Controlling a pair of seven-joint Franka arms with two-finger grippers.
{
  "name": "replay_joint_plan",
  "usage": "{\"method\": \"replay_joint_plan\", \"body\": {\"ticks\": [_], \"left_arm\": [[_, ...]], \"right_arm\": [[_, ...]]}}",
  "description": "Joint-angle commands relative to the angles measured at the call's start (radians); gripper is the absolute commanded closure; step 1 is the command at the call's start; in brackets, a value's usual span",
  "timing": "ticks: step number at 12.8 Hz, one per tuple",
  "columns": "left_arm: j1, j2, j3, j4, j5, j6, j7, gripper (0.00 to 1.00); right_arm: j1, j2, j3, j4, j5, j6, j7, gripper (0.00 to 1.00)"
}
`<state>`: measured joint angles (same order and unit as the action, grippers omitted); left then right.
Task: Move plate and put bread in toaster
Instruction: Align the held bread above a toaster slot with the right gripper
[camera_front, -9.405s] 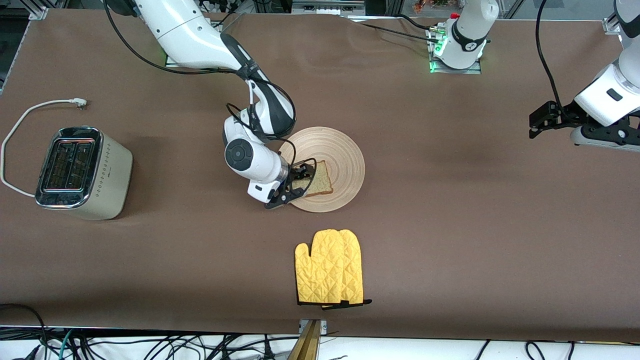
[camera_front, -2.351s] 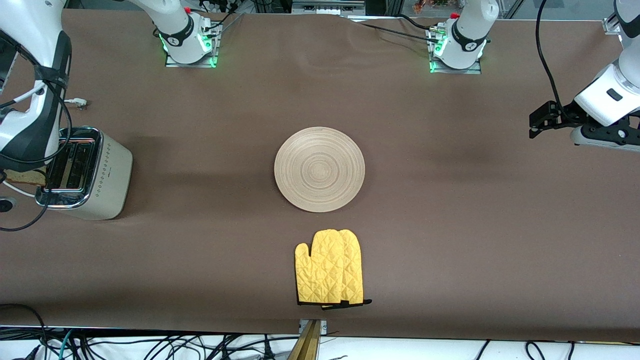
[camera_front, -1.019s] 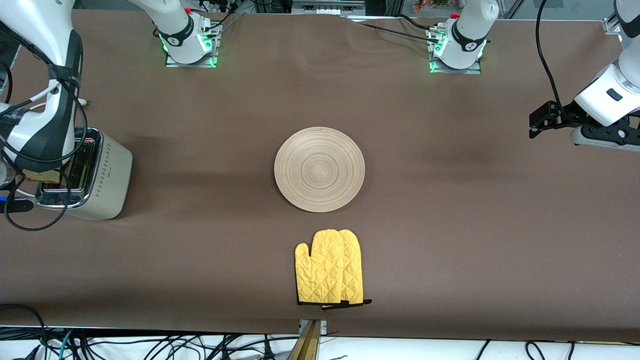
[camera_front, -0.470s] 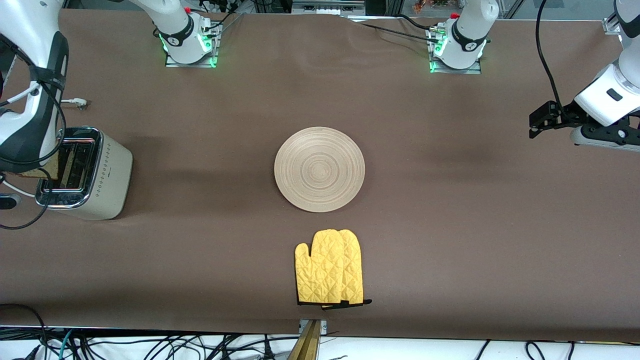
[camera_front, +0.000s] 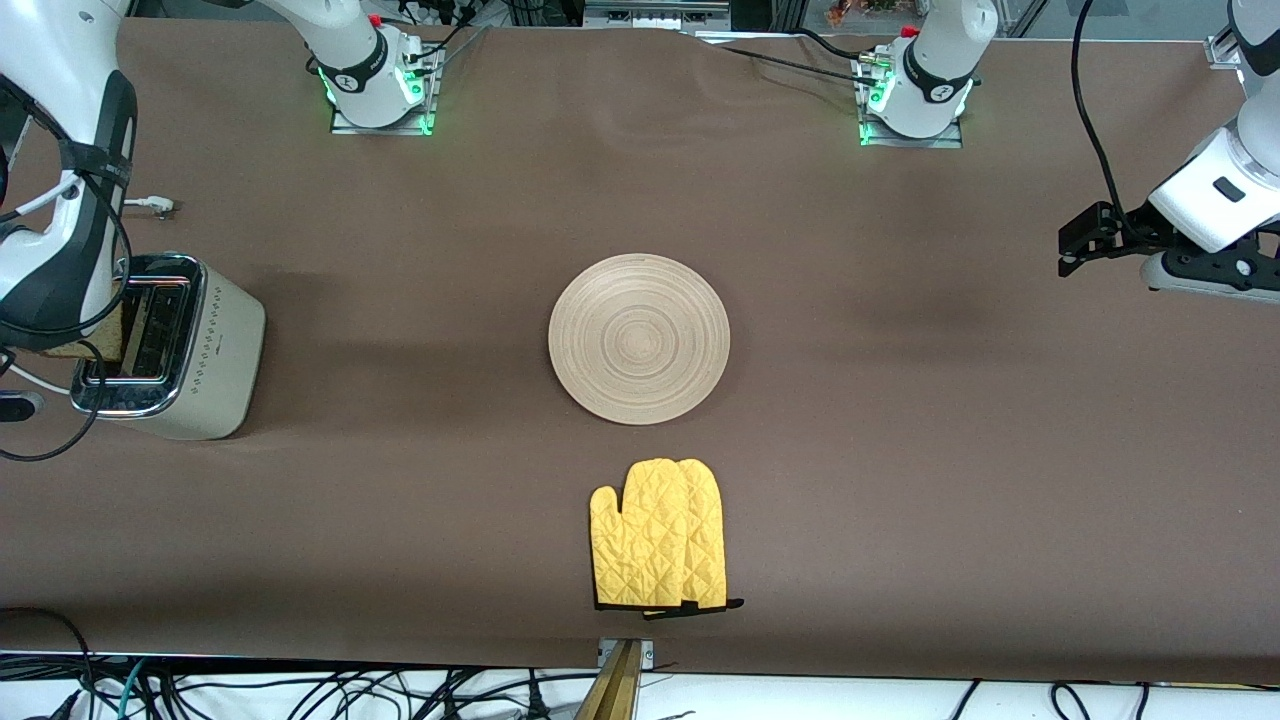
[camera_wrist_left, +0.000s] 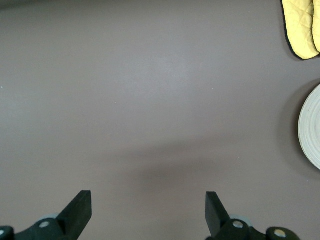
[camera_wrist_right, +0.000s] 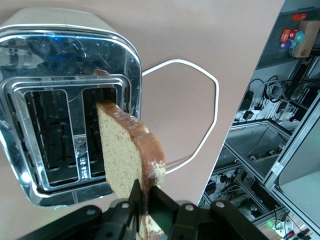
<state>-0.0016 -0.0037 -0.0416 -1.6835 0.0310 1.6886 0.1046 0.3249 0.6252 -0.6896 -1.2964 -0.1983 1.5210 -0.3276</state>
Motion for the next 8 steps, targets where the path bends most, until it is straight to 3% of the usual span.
{"method": "replay_joint_plan", "body": {"ticks": [1, 8], "left_arm": [[0.006, -0.001, -0.003, 0.011, -0.023, -0.014, -0.002, 0.00], [0.005, -0.001, -0.003, 0.011, -0.023, -0.014, -0.002, 0.00]], "right_arm": [[-0.018, 0.001, -0.002, -0.004, 0.007, 0.027, -0.016, 0.95], [-0.006, 0.033, 0.001, -0.004, 0.014, 0.055, 0.004, 0.95]]}}
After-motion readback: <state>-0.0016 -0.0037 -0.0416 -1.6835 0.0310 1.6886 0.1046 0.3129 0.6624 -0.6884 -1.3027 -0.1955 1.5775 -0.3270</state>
